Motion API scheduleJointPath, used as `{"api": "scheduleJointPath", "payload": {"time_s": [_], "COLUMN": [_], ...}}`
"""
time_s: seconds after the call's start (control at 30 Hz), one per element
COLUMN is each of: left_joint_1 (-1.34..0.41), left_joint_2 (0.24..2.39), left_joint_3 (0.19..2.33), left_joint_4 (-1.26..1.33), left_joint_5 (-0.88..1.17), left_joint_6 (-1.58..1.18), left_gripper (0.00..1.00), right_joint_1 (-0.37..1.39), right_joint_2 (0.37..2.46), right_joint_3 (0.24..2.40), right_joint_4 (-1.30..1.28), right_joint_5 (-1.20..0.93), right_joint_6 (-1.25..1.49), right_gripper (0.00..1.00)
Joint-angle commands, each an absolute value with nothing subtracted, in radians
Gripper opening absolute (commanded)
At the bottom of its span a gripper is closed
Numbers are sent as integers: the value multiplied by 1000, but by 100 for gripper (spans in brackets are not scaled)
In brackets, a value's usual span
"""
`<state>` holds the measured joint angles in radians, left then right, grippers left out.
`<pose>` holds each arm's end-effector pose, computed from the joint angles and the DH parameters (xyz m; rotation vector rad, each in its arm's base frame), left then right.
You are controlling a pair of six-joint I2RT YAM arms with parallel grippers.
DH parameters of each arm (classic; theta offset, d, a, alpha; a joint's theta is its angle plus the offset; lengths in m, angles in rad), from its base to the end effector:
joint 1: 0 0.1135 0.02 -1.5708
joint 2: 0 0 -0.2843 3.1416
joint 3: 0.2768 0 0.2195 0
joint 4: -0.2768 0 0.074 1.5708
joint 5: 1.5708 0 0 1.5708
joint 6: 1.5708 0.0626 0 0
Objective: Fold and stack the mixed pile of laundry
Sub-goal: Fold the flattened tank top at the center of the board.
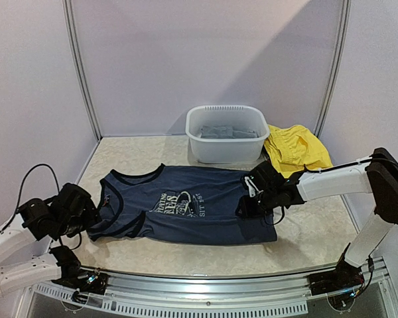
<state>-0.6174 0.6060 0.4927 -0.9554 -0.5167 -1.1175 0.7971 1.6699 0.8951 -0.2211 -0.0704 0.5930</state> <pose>0.0707 -0.0122 0.1986 -0.7617 2.3163 -0.0601 0.2171 0.2285 0.1770 -0.3013 2.6680 0.5809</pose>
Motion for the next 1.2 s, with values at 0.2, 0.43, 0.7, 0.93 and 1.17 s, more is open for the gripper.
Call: {"api": "scheduleJointPath", "payload": {"time_s": [0.2,0.43,0.7,0.93,1.17], "left_joint_1": [-338,-283,-273,-268,-265], "left_joint_2": [734,822,845,848,852], "left_joint_3": [460,497,453,424,406], "left_joint_4": [-945,-935,-906,-861,-764], "left_joint_5": [-177,-80,-65,-80,-58], "left_joint_6": [-1077,-1052,-1080,-1099,-1089], "left_gripper": [78,63,42,40,0], "right_joint_1": [792,785,762,752,746], "right_joint_2": [1738,1753,1759,1765,1767], "right_joint_3": [908,906,892,884,876], "right_joint_4": [-122,-109,-90,-72,-69], "right_joint_5": [-132,-134,-140,-148,-150], "right_joint_6": [533,510,505,502,501], "right_gripper": [37,38,39,39,39]}}
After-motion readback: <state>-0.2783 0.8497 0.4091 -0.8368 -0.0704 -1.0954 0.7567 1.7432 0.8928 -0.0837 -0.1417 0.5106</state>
